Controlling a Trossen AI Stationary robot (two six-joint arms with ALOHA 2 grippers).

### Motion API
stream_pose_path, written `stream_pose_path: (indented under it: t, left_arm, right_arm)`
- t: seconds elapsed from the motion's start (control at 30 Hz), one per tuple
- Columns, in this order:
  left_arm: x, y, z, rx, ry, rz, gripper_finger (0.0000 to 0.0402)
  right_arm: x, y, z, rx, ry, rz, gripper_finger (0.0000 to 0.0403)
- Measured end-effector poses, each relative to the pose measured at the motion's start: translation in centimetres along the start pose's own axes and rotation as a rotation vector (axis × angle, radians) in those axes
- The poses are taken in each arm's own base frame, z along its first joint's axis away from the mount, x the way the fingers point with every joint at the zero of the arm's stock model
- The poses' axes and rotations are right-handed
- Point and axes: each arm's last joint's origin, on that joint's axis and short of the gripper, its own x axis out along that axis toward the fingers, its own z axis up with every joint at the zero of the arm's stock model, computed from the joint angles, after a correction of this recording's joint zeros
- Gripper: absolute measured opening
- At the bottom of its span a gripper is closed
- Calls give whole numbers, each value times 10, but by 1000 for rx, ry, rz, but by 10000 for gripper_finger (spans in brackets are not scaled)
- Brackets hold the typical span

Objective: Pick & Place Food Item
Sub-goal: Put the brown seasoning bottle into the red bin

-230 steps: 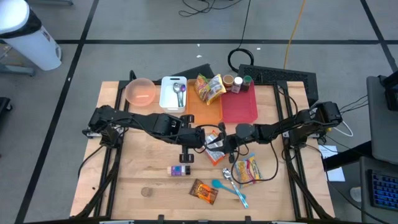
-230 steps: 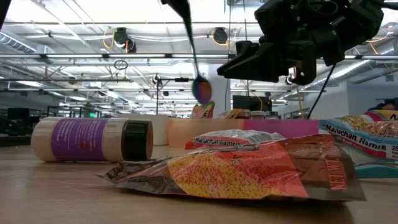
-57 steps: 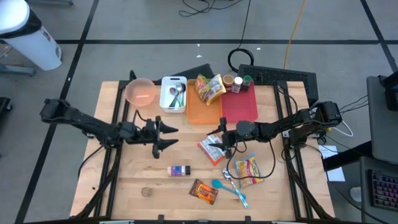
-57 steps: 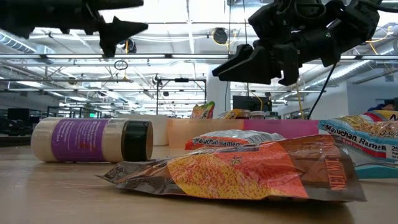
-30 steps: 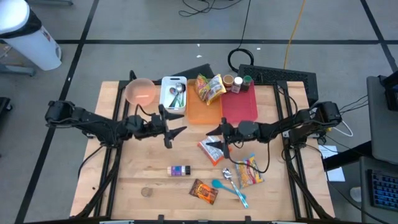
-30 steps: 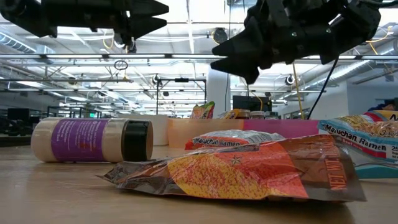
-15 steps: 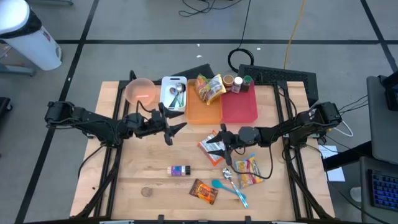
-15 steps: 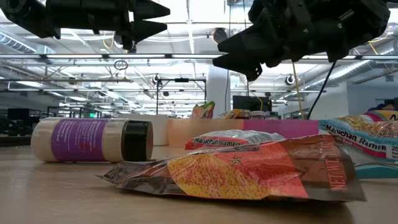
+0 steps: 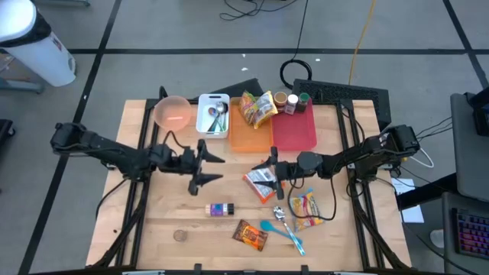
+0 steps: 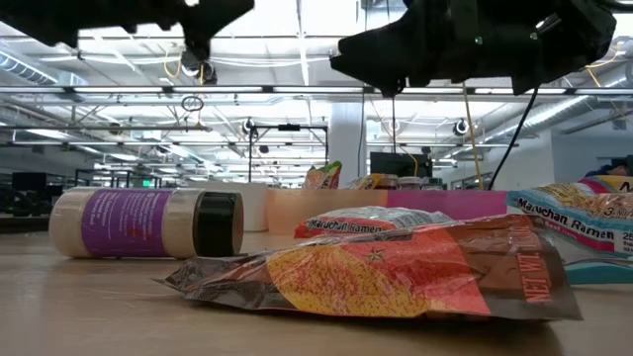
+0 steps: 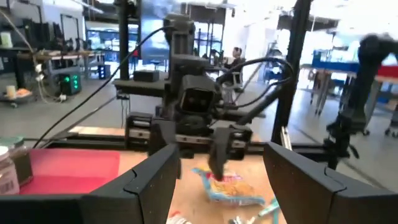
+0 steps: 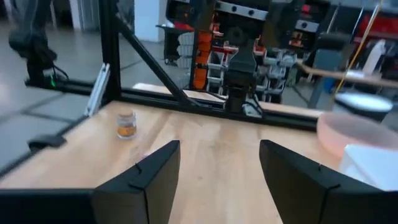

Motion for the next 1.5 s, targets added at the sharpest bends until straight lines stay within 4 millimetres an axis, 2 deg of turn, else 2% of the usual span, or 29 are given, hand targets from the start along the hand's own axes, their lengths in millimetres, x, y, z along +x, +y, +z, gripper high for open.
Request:
stream_pose_path:
  t: [0.23, 0.43, 0.57, 0.77, 0.9, 1.23, 1.5]
  left_arm:
    - [-19, -25, 6, 46, 68, 33, 243]
    - [-24, -42, 5, 57, 78, -2, 243]
    - [-27, -50, 4, 58, 87, 12, 243]
    - [-32, -62, 3, 35, 91, 10, 243]
    - [-34, -68, 2, -2, 95, 12, 243]
    - [-37, -73, 2, -1, 91, 56, 243]
    - [-33, -68, -1, 22, 99, 110, 243]
  right_arm:
    - [0, 0, 0, -93, 0, 0, 212]
    - [-5, 0, 9, -150, -7, 2, 210]
    - [-18, 1, 30, -155, -32, 10, 210]
    - [-51, 12, 66, -175, -54, 65, 208]
    - [-68, 21, 80, -207, -82, 109, 206]
    - [-66, 29, 77, -252, -73, 138, 203]
    - [-65, 30, 75, -195, -58, 142, 201]
